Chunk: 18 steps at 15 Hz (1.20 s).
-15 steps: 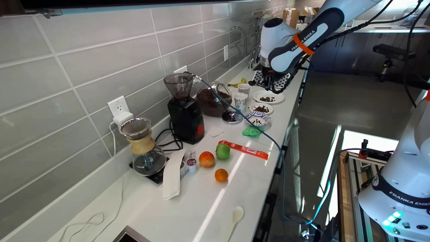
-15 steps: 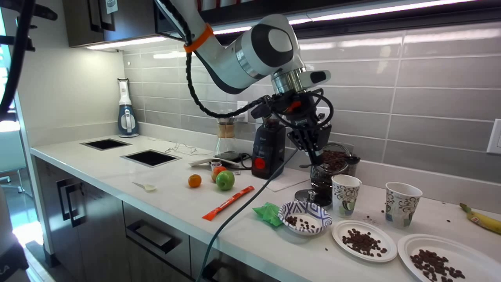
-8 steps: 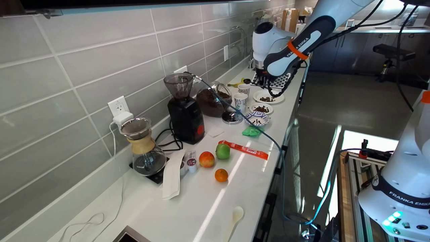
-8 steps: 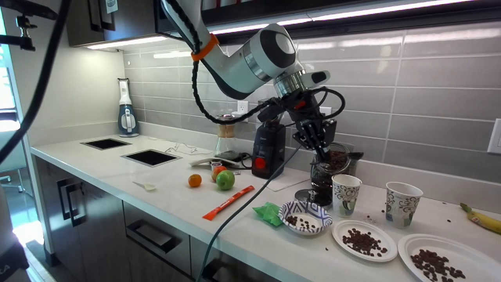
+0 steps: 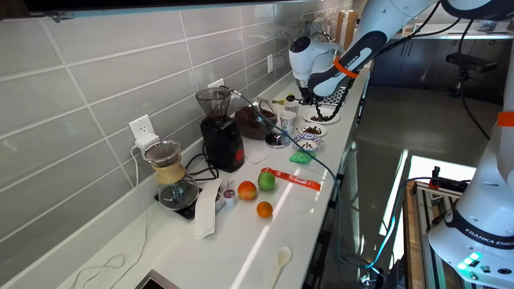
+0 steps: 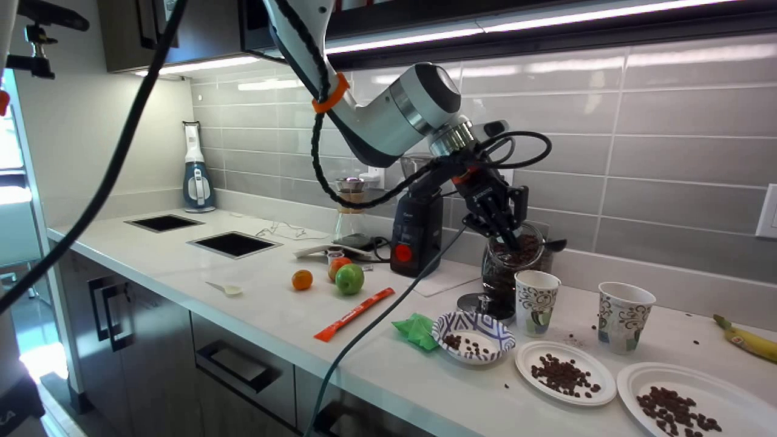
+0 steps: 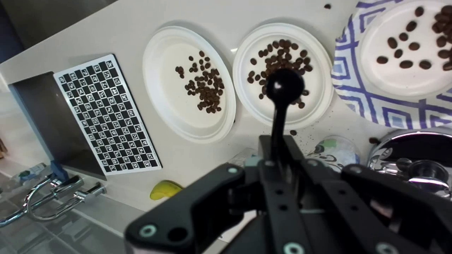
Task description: Use the black ladle to place some contents from the glass container into the coffee cup on the left.
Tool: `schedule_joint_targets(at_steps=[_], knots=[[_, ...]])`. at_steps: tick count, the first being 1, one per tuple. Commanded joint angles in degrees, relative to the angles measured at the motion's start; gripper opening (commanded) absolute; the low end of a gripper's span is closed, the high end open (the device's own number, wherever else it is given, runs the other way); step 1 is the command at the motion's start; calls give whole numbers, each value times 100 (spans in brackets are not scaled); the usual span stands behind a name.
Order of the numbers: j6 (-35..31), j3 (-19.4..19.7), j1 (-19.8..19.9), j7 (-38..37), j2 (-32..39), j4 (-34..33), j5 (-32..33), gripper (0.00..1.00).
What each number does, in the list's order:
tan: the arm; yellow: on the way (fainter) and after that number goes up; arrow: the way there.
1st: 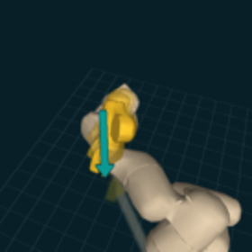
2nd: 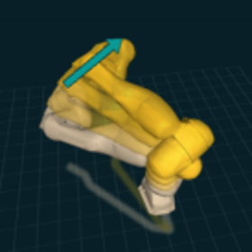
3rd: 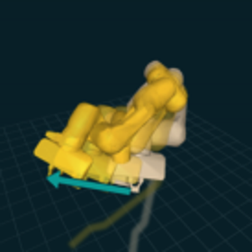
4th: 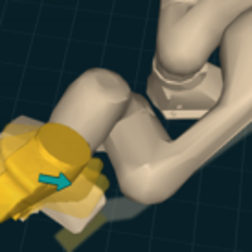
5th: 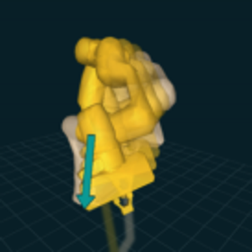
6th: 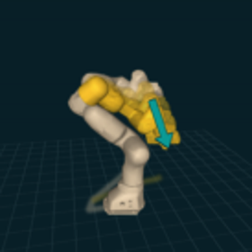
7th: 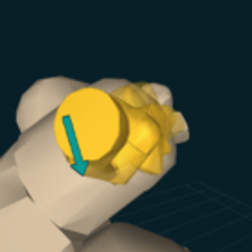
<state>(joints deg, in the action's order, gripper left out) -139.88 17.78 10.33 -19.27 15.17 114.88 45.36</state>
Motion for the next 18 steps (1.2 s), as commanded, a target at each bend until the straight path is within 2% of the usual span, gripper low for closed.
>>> schedule_joint_targets(at_steps=[1,9,18], knots=[[452,33,-123,-153,139,-206,513,2],[950,-214,-91,439,130,-170,574,2],[1409,-372,-196,554,363,-388,1418,2]])
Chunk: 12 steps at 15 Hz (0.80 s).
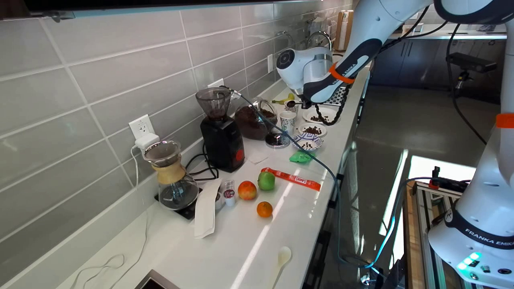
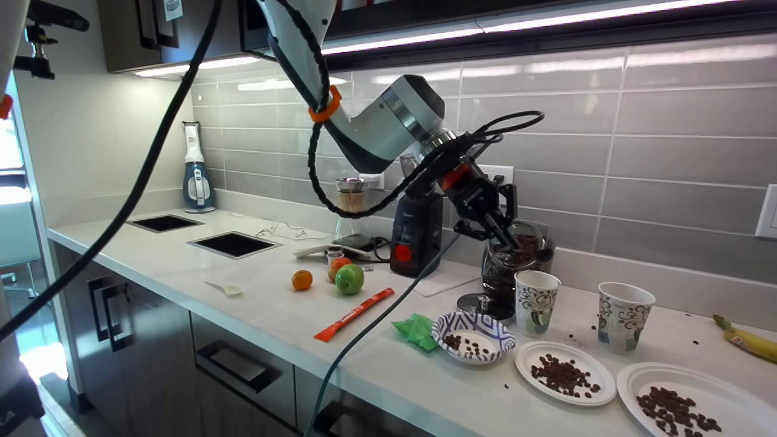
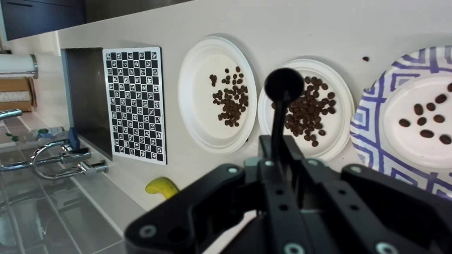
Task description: Use the black ladle to place some contents from the glass container into the coffee cup on the left.
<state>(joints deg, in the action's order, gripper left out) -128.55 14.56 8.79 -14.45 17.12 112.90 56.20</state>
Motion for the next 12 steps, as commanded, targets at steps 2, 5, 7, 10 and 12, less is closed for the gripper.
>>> schedule_joint_targets(at_steps=[2,5,7,10,12], knots=[[356,-78,-57,82,223,-238,559,2],[466,-138,-58,155,293,-270,922,2],[515,-178,-47,251,329,-279,1123,2],[558,-227,-31,401,384,-289,1343,2],[604,-263,-24,520,410,-289,1466,2]])
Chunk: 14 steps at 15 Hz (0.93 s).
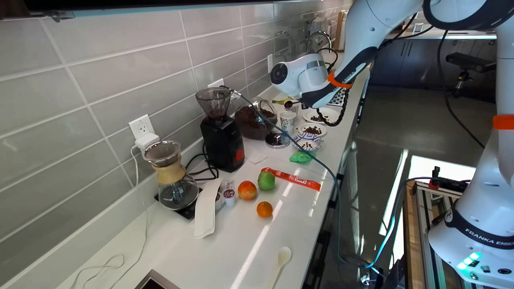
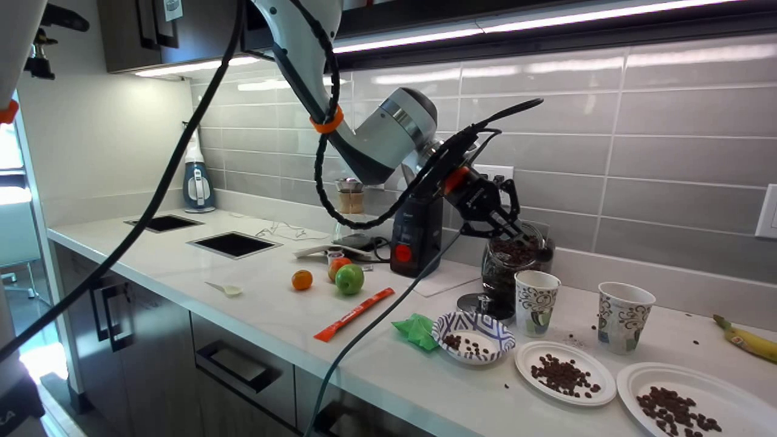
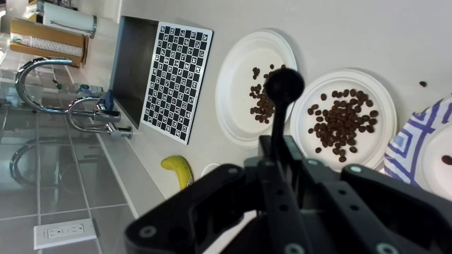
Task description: Use the black ladle to place some contents from the glass container into the coffee cup on the left.
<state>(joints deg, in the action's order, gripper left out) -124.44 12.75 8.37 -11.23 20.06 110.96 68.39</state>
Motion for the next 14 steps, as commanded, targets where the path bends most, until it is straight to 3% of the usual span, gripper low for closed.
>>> schedule_joint_targets(at_steps=[1,14], knots=[[214,-91,16,229,131,-100,328,2],[241,-186,34,554,222,-42,1929,2]])
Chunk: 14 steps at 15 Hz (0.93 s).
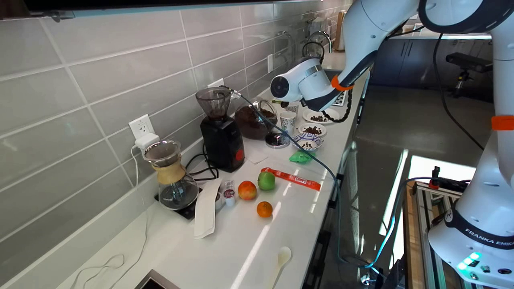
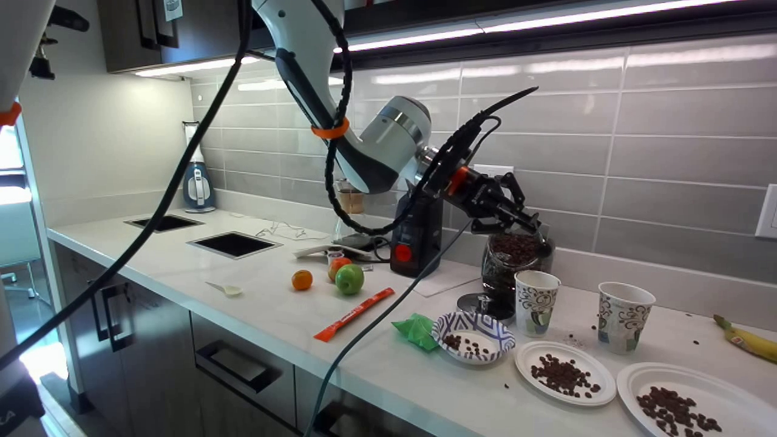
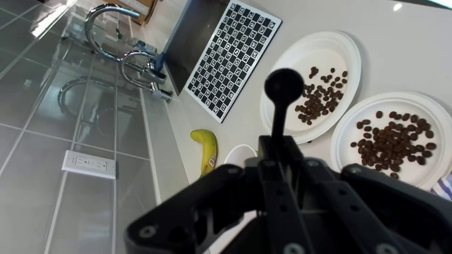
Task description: Use the black ladle to place some contents from the glass container into the coffee cup on the left.
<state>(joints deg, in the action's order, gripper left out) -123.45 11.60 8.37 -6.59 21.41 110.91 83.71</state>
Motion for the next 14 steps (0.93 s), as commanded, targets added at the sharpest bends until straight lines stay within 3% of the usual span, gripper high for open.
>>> schedule_joint_targets(at_steps=[1,14], knots=[[141,-77,42,115,88,-22,505,2],[450,-111,69,620,-43,342,1343,2]])
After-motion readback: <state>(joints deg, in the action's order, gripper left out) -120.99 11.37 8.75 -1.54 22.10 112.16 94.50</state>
